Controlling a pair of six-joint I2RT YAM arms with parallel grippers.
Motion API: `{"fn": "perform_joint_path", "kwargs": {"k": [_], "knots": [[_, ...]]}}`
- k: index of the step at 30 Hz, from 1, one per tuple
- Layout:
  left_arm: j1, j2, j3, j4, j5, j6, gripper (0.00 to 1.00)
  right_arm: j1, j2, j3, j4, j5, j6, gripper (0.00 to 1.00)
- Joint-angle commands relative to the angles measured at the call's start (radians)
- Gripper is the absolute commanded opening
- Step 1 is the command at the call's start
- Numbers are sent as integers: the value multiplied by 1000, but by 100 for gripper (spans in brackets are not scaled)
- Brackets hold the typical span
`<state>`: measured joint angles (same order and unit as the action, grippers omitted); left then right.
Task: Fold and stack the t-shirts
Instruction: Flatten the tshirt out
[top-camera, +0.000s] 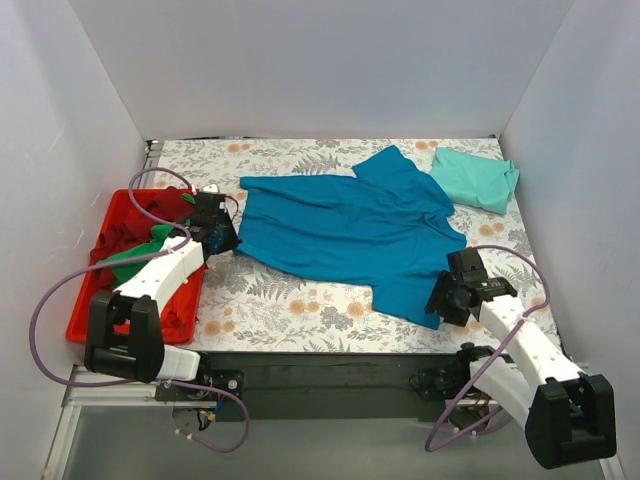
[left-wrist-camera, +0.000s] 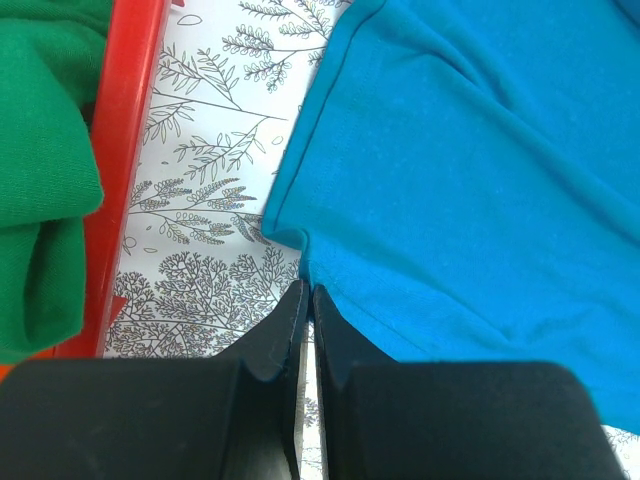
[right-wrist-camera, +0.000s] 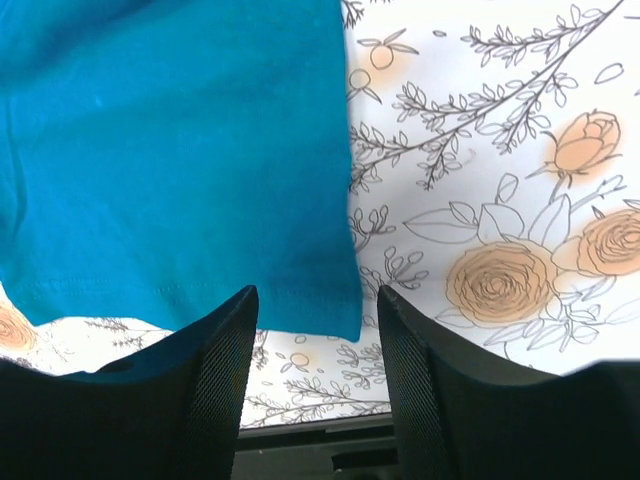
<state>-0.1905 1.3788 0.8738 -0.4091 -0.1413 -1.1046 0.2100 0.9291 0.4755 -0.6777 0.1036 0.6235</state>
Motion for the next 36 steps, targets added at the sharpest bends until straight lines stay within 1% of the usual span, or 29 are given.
{"fn": "perform_joint_path", "kwargs": {"k": [1,8,13,19,21,24,26,30,34,36], "knots": [[6,-37,-6,16,3,-1,0,15,-33,11,-63,27,28,54],[6,-35,-7,16,-6,-1,0,68,8,28,-80,41,51,48],[6,-38,-9,15,-6,-1,0,120,27,32,-86,70,82,48],[6,-40,-12,16,-3,-1,0,143,56,37,-83,103,110,48],[8,-43,-12,16,-1,-1,0,147,45,34,-82,157,122,48],[6,-44,-15,18,8,-1,0,150,21,23,-79,186,134,45],[5,-44,-15,18,8,-1,0,150,25,20,-68,180,134,44],[5,-43,-19,16,5,0,0,154,56,18,-49,151,127,37],[5,-43,-19,18,3,0,0,172,40,15,-49,120,137,35],[5,-43,-19,18,2,0,0,186,36,9,-43,125,156,33]]}}
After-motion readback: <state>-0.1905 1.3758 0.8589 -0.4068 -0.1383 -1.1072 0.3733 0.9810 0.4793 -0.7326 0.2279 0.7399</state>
